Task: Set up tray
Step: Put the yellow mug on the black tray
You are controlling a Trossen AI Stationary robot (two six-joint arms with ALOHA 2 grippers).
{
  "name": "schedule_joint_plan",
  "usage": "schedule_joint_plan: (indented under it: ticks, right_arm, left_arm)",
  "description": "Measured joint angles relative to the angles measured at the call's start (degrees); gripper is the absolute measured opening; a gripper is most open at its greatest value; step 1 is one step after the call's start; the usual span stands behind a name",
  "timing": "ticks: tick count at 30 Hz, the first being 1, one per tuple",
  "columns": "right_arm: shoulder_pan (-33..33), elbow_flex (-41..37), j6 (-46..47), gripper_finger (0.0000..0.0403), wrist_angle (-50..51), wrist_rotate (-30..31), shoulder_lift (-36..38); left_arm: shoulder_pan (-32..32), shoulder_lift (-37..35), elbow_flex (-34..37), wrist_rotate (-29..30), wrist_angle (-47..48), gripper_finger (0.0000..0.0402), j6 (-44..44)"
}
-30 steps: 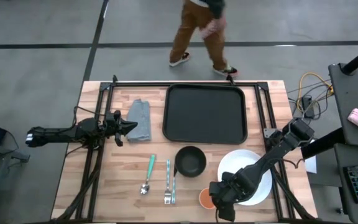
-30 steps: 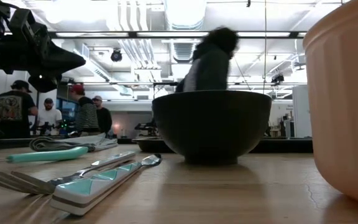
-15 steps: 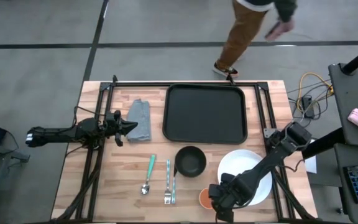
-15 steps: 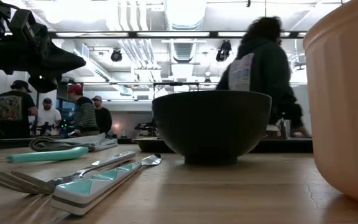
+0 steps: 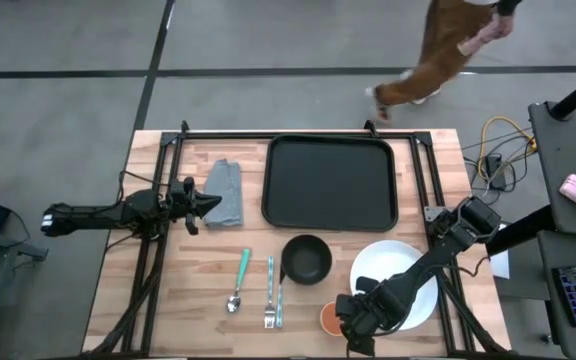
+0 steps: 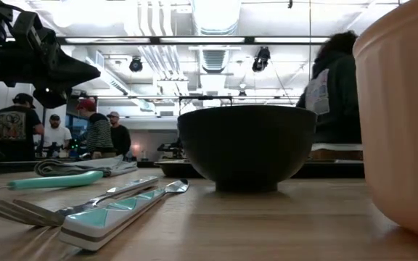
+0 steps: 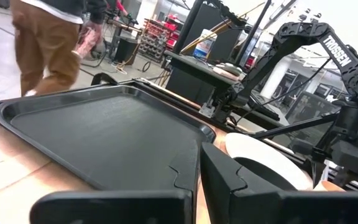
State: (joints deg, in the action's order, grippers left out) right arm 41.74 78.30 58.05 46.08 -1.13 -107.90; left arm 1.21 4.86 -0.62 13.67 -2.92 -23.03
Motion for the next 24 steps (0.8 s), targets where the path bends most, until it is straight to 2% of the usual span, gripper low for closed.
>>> schedule_joint_plan:
  ticks: [10,18,24]
  right_arm:
    - [0.0,-0.3,-1.3,0.0038,0.0,-0.2,0.0]
    - [-0.7,0.1,-0.9,0.0037,0.1,-0.3,0.7]
    - [-2.7,3.6,-4.9,0.0037,0.0,-0.2,5.1]
  left_arm:
    - [0.0,0.0,0.0,0.1,0.1,0.0000,0.0]
    - [0.0,0.0,0.0,0.1,0.1,0.0000,0.0]
    - [0.0,0.0,0.0,0.1,0.1,0.0000,0.0]
